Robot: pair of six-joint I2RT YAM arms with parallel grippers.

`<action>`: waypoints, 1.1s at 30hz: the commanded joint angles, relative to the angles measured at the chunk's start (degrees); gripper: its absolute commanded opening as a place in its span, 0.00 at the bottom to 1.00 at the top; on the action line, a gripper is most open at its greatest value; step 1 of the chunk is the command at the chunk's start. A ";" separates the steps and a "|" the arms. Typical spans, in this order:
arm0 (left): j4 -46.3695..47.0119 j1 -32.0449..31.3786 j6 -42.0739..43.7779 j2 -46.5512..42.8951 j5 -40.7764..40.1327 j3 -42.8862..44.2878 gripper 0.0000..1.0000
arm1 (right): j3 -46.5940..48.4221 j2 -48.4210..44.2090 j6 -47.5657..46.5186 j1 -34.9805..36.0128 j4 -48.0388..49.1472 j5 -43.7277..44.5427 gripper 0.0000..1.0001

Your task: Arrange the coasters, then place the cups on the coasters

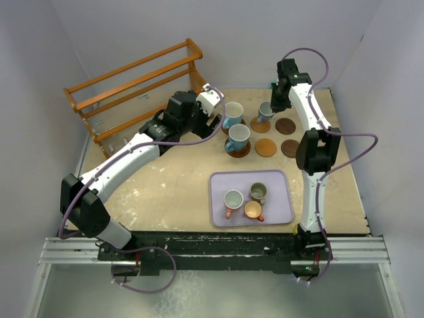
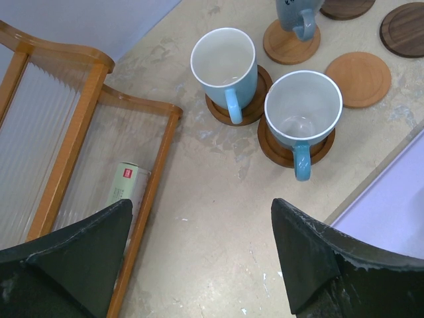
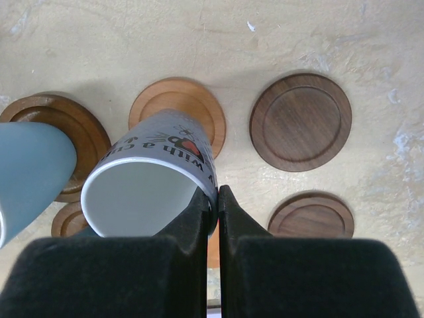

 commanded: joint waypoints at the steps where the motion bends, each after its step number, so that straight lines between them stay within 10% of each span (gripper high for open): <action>1: 2.86 0.28 1.06 -2.99 -0.49 -0.46 0.82 | 3.62 -0.33 2.42 -0.16 0.19 -1.78 0.00; 33: 3.43 0.28 1.38 -3.88 -0.47 -1.58 0.82 | 3.95 4.32 -0.02 -0.15 -0.74 -3.55 0.00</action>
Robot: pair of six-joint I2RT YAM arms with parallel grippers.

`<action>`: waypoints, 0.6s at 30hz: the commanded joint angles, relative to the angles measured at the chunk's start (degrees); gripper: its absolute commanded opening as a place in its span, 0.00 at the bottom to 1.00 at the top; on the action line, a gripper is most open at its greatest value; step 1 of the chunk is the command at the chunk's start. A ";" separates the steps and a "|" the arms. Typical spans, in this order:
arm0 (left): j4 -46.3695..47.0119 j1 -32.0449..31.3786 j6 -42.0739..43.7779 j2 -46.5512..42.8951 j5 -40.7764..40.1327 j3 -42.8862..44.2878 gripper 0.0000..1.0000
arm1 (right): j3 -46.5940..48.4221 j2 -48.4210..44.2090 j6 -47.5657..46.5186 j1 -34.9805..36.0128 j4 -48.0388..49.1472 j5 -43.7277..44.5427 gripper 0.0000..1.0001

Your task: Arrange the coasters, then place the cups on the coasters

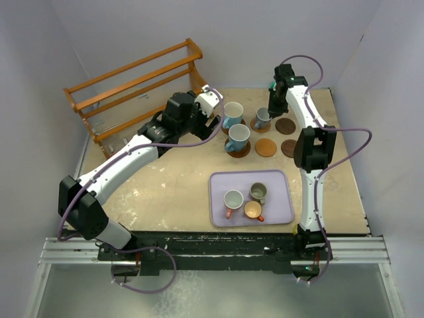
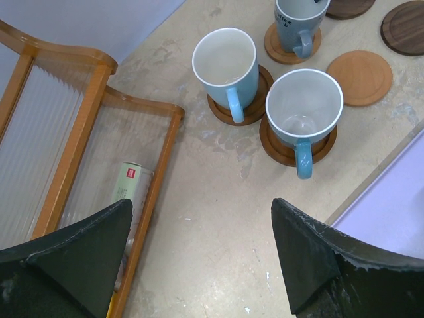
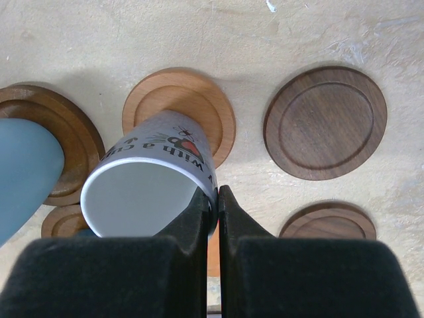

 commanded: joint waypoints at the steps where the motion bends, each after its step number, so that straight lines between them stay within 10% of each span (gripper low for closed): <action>1: 2.60 0.28 0.47 -2.62 -0.40 -0.07 0.82 | 2.61 -0.48 -0.61 -0.07 0.31 -0.72 0.00; 18: 2.86 0.28 0.82 -3.41 -0.86 -1.04 0.82 | 3.85 -0.20 -2.02 -0.06 0.40 -1.79 0.23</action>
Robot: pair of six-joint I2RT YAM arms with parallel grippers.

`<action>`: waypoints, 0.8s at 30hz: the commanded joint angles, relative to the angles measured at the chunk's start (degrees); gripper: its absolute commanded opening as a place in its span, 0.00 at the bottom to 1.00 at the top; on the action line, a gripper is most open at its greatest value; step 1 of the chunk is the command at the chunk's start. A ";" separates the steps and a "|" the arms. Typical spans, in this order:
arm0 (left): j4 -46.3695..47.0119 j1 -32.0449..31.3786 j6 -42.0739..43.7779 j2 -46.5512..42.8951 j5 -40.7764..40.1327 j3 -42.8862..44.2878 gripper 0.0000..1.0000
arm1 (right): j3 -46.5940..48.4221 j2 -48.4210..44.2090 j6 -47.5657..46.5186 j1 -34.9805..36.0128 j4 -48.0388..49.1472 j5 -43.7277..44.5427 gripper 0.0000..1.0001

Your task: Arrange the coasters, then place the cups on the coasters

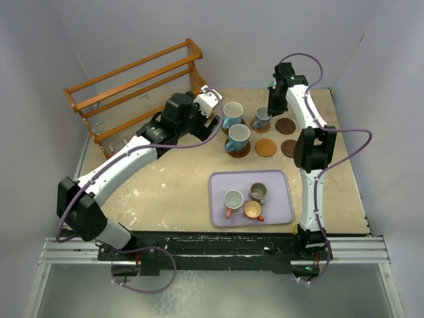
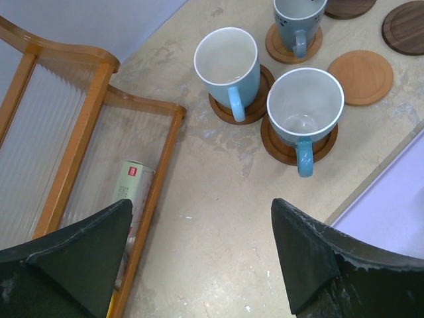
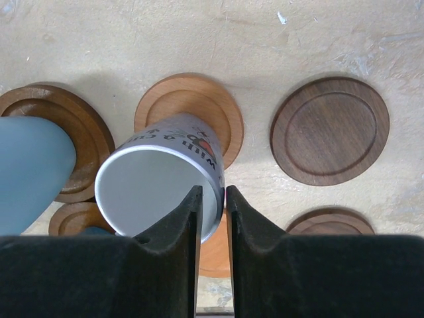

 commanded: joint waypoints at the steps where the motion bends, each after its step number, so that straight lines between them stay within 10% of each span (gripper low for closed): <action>1: 2.51 0.28 0.85 -2.81 -0.71 -0.44 0.82 | 2.79 -0.46 -0.85 -0.07 0.19 -0.86 0.24; 24: 2.73 0.66 4.19 -6.54 -6.95 -3.06 0.83 | -11.58 -25.34 -13.30 0.02 3.00 1.97 0.49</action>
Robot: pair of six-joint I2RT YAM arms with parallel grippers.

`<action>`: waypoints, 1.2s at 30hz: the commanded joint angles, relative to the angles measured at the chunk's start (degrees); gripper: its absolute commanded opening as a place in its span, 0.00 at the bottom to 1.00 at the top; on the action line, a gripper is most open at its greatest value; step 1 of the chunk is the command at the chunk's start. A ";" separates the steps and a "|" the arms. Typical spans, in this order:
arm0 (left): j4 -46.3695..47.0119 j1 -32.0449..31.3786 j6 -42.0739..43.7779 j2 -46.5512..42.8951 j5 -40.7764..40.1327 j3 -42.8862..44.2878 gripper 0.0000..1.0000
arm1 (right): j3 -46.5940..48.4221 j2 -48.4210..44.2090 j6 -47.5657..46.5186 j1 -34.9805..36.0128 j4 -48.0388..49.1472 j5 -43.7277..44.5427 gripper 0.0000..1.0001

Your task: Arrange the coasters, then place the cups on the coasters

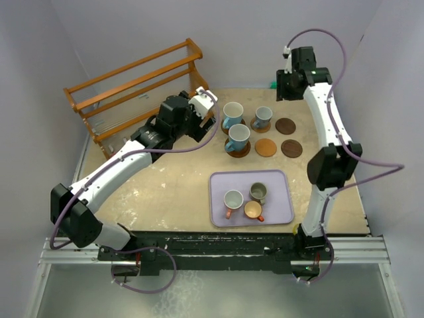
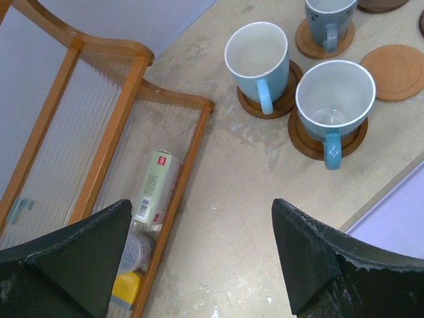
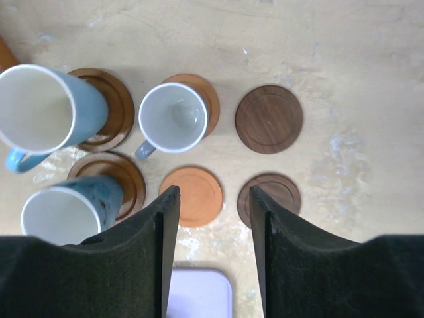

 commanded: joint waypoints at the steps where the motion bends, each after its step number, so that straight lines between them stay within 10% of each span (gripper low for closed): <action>1: 2.34 0.77 1.76 -3.59 -3.32 -1.39 0.84 | -7.32 -9.45 -6.08 0.07 2.58 -0.18 0.51; 17: 0.62 8.06 -1.04 -9.94 -4.96 -7.46 0.96 | -40.83 -39.07 -19.82 4.58 9.73 -14.39 0.83; 36: -3.32 14.77 -3.57 -20.36 -6.53 -15.36 0.93 | -57.74 -49.03 -29.07 20.64 13.76 -26.02 0.95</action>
